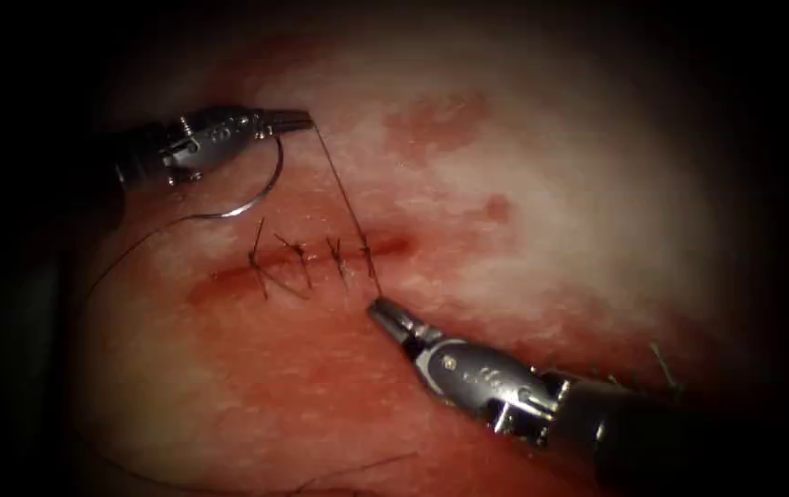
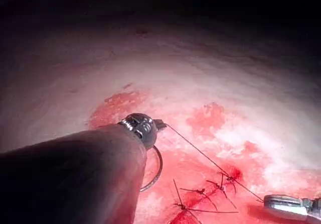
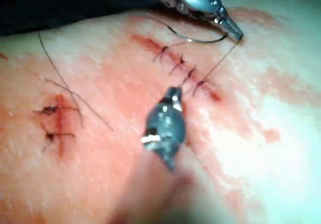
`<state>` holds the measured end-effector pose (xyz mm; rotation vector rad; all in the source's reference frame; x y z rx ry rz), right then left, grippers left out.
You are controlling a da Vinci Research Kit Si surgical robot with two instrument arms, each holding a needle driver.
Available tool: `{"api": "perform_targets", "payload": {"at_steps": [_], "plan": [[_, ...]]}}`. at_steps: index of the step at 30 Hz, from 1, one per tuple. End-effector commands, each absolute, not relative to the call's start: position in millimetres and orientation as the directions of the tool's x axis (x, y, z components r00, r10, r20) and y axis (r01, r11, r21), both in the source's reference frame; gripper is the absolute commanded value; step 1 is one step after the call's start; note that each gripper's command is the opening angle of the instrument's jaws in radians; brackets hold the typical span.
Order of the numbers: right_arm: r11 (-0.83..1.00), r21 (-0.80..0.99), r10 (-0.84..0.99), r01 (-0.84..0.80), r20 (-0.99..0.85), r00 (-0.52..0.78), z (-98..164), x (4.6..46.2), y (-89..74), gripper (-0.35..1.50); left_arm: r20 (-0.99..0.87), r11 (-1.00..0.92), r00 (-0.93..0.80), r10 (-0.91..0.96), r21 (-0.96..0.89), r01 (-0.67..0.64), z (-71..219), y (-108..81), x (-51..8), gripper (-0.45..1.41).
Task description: Wound Closure
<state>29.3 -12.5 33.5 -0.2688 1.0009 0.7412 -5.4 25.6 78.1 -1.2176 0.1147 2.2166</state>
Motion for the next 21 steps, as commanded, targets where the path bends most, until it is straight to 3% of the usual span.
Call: {"api": "perform_targets", "payload": {"at_steps": [1,2,3,5,14,18,21], "plan": [[0.732,0.121,0.437,-0.671,-0.839,0.326,33.8,29.5,-12.0,0.73,-0.789,-0.81,-0.395,0.471,-0.209,-0.548,78.0,25.7,-6.0,-0.38],[0.733,0.123,0.438,-0.669,-0.838,0.325,33.7,29.1,-11.8,0.86,-0.789,-0.808,-0.389,0.476,-0.217,-0.548,77.6,25.5,-6.2,-0.35],[0.733,0.127,0.442,-0.669,-0.836,0.326,33.4,28.5,-11.3,1.2,-0.789,-0.807,-0.381,0.482,-0.229,-0.545,76.8,25.1,-6.4,-0.4],[0.734,0.134,0.447,-0.666,-0.833,0.325,32.9,27.8,-10.5,1.43,-0.795,-0.819,-0.371,0.481,-0.255,-0.514,75.8,24.7,-6.8,-0.45],[0.744,0.23,0.493,-0.628,-0.823,0.283,29.8,24.5,-7.4,1.48,-0.791,-0.833,-0.382,0.477,-0.269,-0.484,74.6,24.6,-7.2,-0.45],[0.748,0.307,0.523,-0.588,-0.819,0.237,29.8,23.2,-6.2,1.23,-0.796,-0.843,-0.391,0.463,-0.259,-0.472,74.3,24.4,-7.2,-0.45],[0.745,0.381,0.556,-0.548,-0.808,0.194,30.6,22.6,-4.3,1.21,-0.803,-0.852,-0.387,0.453,-0.261,-0.454,73.5,24.1,-7.4,-0.45]]}}
